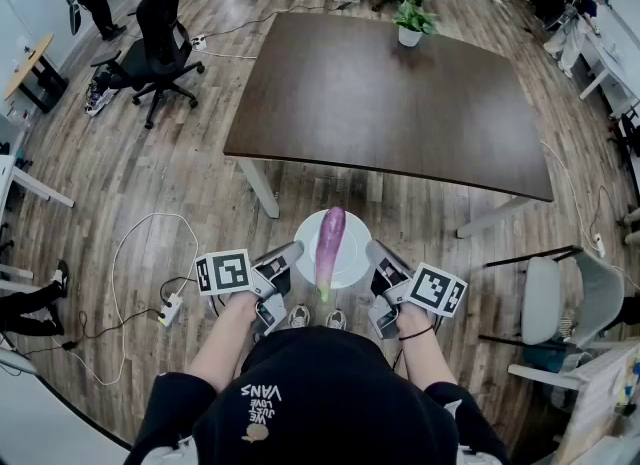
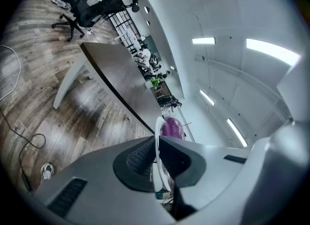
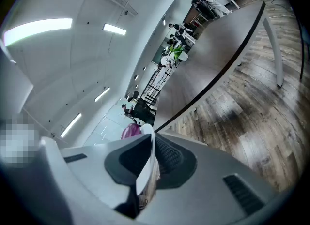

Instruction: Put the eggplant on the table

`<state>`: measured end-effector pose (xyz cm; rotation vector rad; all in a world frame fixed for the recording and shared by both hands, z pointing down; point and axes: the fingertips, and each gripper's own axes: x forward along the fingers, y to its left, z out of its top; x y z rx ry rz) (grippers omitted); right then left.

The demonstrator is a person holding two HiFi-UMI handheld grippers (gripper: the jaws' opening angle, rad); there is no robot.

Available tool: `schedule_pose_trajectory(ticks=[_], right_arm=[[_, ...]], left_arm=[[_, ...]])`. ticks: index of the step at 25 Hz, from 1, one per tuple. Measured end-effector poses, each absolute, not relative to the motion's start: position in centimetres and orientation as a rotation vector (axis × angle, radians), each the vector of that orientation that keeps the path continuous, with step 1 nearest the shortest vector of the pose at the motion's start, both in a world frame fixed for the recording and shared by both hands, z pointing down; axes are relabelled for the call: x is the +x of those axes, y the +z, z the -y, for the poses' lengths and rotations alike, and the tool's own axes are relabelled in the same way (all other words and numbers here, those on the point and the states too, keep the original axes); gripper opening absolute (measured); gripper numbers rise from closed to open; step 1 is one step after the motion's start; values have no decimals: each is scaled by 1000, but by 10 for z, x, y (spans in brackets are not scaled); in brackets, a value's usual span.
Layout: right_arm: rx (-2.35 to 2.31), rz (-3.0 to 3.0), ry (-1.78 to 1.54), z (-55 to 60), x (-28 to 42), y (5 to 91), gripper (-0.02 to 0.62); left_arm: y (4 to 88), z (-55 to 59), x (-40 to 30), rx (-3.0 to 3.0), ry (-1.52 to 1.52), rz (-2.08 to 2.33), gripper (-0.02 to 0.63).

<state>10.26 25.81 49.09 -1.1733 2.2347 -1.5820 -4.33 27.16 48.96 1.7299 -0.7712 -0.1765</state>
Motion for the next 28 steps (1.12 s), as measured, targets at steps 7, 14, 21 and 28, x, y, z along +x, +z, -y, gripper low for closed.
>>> schedule_pose_trajectory(ticks=[7, 14, 21, 28], right_arm=[[-1170, -2241, -1579, -260, 103, 492, 31], [-1168, -2258, -1573, -256, 104, 491, 31], [-1205, -2240, -1595, -257, 110, 499, 31], [-1147, -2253, -1598, -240, 112, 497, 31]], left_arm=[[492, -274, -43, 1727, -174, 777, 25], [493, -270, -44, 1724, -174, 785, 25], [496, -270, -42, 1722, -174, 786, 25], [498, -258, -36, 1705, -185, 802, 25]])
